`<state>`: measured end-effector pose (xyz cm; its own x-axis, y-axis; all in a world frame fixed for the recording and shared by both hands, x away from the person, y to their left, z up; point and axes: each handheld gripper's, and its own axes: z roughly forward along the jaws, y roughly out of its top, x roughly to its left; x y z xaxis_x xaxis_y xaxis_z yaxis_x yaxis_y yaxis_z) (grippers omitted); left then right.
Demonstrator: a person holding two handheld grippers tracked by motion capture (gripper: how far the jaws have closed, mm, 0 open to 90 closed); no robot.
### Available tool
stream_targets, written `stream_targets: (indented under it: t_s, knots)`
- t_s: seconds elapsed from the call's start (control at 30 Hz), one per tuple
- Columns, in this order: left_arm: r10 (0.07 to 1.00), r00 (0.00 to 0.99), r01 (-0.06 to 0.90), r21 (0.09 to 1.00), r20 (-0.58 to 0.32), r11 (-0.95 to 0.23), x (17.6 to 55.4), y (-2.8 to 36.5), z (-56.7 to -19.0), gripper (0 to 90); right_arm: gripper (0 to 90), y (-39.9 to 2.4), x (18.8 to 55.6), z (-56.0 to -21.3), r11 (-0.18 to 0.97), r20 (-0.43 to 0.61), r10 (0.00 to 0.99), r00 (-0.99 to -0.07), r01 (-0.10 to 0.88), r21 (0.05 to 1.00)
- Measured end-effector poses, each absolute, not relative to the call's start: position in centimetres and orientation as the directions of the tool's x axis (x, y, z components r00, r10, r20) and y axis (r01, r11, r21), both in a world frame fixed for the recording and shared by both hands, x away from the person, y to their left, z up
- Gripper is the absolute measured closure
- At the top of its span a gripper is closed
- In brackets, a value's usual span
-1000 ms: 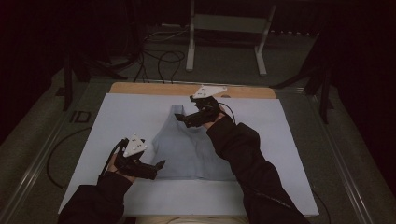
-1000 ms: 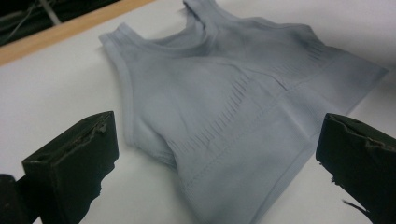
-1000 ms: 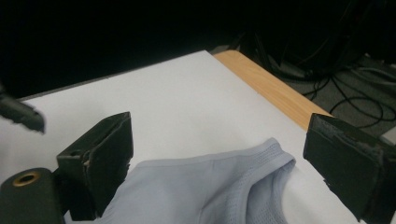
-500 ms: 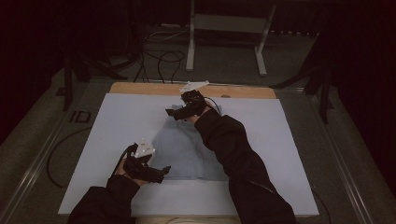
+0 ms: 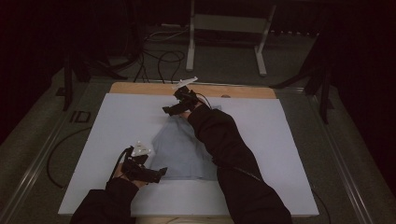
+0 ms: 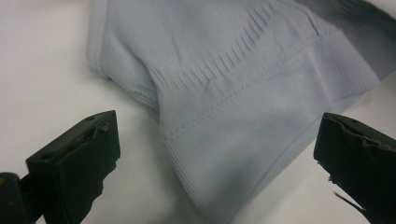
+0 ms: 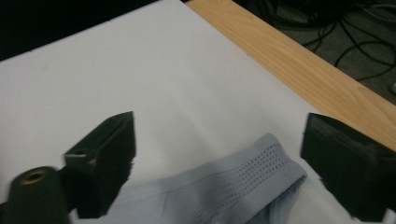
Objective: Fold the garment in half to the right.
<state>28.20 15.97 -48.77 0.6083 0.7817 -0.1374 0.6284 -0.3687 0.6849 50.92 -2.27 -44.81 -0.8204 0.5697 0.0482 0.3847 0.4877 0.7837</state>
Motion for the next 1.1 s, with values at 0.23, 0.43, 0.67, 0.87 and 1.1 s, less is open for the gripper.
stream_targets:
  t_s: [0.23,0.43,0.67,0.87,1.1]
  knots:
    - [0.788,0.601,0.655,0.646,-0.133,-0.391,28.1,15.8,-49.4,7.2,13.3,-1.4,52.5,-46.0,0.5,0.059,0.585,-0.809,0.417,0.759]
    - [0.78,0.607,0.663,0.638,-0.152,-0.391,27.7,15.6,-49.7,19.1,16.5,-0.7,53.5,-47.0,0.499,0.073,0.615,-0.785,0.459,0.735]
    - [0.789,0.592,0.682,0.625,-0.165,-0.381,27.6,15.7,-50.1,27.7,21.6,0.1,54.7,-48.6,0.524,0.054,0.648,-0.76,0.496,0.693]
    - [0.797,0.579,0.699,0.607,-0.171,-0.378,27.8,16.2,-50.3,40.1,26.9,0.5,55.7,-49.5,0.555,0.014,0.676,-0.737,0.522,0.647]
    - [0.787,0.583,0.717,0.583,-0.201,-0.382,28.0,16.6,-50.8,51.8,33.4,1.0,56.2,-50.4,0.597,-0.039,0.682,-0.731,0.525,0.606]
